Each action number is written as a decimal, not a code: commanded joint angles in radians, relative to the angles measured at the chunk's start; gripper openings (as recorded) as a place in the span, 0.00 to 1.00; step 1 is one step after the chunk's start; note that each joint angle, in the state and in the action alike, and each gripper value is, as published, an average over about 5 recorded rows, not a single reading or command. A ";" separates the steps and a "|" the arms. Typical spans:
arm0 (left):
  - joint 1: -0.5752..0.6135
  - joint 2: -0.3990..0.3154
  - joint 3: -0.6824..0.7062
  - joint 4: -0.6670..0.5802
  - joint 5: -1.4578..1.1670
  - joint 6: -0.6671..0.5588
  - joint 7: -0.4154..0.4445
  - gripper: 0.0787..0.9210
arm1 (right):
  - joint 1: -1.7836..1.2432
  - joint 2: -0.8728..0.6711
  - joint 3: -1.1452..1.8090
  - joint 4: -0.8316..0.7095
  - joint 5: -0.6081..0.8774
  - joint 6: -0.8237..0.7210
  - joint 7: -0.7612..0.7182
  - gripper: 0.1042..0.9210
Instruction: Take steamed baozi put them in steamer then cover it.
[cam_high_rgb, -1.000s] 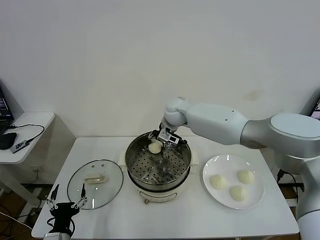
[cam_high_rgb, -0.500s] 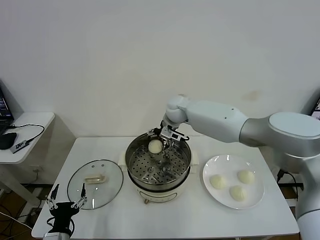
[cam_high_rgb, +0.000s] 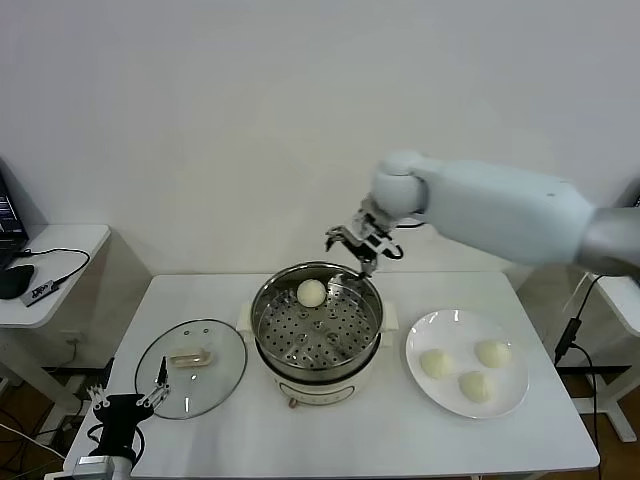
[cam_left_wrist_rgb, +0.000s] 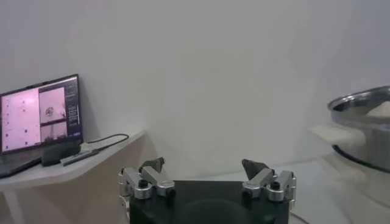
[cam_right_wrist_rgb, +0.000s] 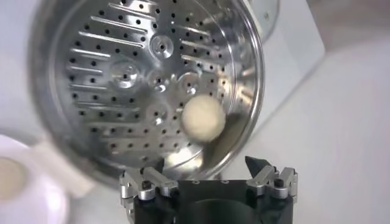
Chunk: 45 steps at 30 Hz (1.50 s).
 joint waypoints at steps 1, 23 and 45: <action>-0.012 0.016 0.001 0.003 -0.049 0.005 0.016 0.88 | 0.047 -0.396 -0.010 0.274 0.078 -0.281 -0.038 0.88; -0.018 0.024 0.003 0.047 -0.048 0.004 0.028 0.88 | -0.587 -0.479 0.308 0.169 -0.174 -0.267 -0.031 0.88; -0.015 0.012 -0.011 0.067 -0.033 -0.002 0.033 0.88 | -0.693 -0.224 0.372 -0.093 -0.267 -0.227 0.000 0.88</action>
